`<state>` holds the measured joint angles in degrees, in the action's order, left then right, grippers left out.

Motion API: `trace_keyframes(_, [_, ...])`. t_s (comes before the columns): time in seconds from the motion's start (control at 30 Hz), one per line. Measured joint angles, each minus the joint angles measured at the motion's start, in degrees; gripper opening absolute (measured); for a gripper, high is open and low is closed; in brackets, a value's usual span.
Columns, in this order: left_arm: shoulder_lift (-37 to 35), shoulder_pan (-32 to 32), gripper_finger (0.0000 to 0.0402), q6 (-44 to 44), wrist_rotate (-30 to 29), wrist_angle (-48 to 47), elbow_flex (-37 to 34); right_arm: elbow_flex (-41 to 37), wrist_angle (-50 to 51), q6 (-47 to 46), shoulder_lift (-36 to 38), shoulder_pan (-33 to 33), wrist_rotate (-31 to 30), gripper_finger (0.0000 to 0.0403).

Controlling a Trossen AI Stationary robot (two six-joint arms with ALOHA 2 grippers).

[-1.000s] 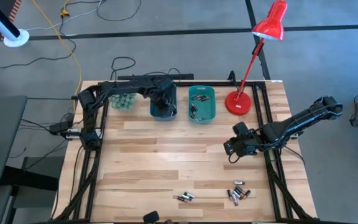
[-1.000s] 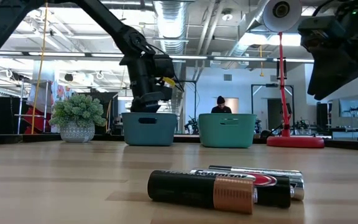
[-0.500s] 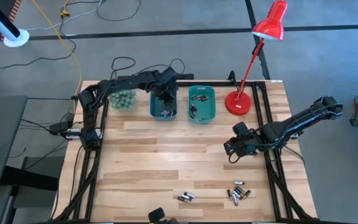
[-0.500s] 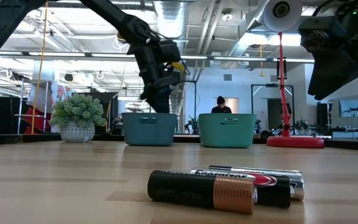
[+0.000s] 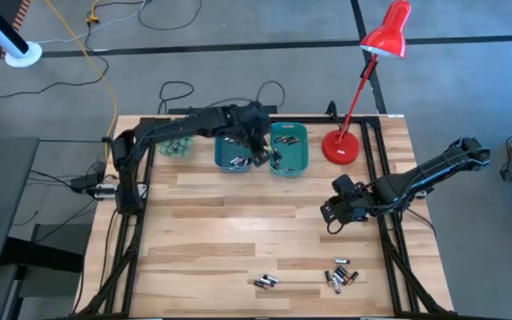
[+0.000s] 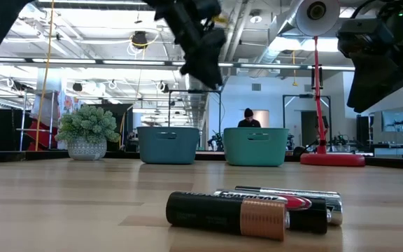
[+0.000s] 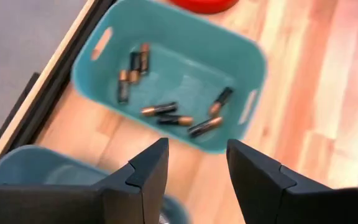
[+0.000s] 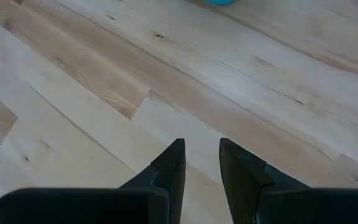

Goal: Sort batteries
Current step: Put the black battery into the green bin

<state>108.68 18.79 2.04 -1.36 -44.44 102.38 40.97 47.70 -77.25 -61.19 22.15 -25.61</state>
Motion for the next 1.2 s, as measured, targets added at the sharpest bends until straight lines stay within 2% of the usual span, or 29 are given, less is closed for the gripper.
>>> trace_keyframes(0.1, [0.0, -4.39, 0.016, 3.99, -2.8, -0.03, 0.73, 0.0, -0.15, 2.0, 0.02, 0.0, 0.04, 0.0116])
trace_keyframes(0.33, [0.0, -13.68, 0.016, 18.17, -3.59, -0.36, 0.75, 0.0, -0.15, 6.36, 0.0, 1.67, 1.46, 0.0116])
trace_keyframes(0.53, [0.0, -23.32, 0.016, 29.8, -13.21, -2.63, 0.61, 0.0, 0.02, 9.56, 0.0, 5.17, 1.75, 0.0116])
trace_keyframes(0.67, [0.02, -29.53, 0.016, 35.94, -16.11, -3.81, 0.58, 0.0, 0.0, 11.59, 0.02, 6.82, 1.75, 0.0116])
trace_keyframes(0.83, [0.02, -35.9, 0.016, 33.91, -16.26, -3.79, 0.56, 0.0, -0.01, 12.82, 0.0, 8.66, 1.75, 0.0116])
trace_keyframes(1.03, [0.77, -42.21, 0.016, 19.29, -17.11, -3.55, 0.53, 0.0, -0.08, 14.78, 0.0, 10.33, 1.75, 0.0116])
trace_keyframes(1.2, [4.97, -45.76, 0.016, 15.18, -18.46, -2.94, 0.49, 0.0, 0.07, 14.95, 0.02, 11.19, 1.73, 0.0116])
